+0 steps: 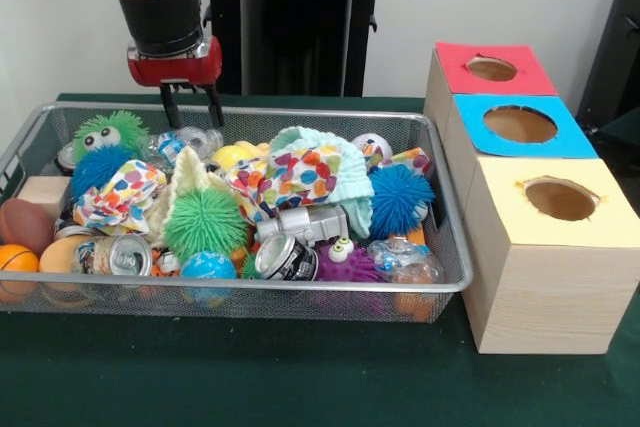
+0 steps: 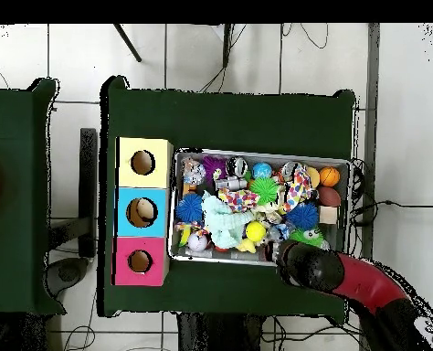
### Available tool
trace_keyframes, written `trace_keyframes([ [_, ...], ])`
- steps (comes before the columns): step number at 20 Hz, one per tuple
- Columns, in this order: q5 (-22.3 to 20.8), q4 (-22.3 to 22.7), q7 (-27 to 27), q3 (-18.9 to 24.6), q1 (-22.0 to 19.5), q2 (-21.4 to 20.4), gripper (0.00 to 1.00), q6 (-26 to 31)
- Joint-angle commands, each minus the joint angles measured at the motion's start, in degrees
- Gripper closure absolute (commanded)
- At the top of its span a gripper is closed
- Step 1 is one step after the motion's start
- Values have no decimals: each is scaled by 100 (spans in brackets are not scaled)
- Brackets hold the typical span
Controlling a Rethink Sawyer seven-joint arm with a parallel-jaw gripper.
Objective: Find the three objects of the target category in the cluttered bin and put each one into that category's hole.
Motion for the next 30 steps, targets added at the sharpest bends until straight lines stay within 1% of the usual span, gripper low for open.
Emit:
trace_keyframes([
  [1,356,-813,96,543,-21,-168,0,476],
  [6,455,-858,-41,595,-29,-361,0,775],
  [14,583,-817,-101,632,-12,-728,0,1170],
  [18,599,-870,-81,696,-32,-616,0,1083],
  [22,693,-813,10,753,-34,-642,0,987],
  [28,721,-864,345,632,144,-412,0,661],
  [30,704,-959,424,570,235,-298,0,555],
])
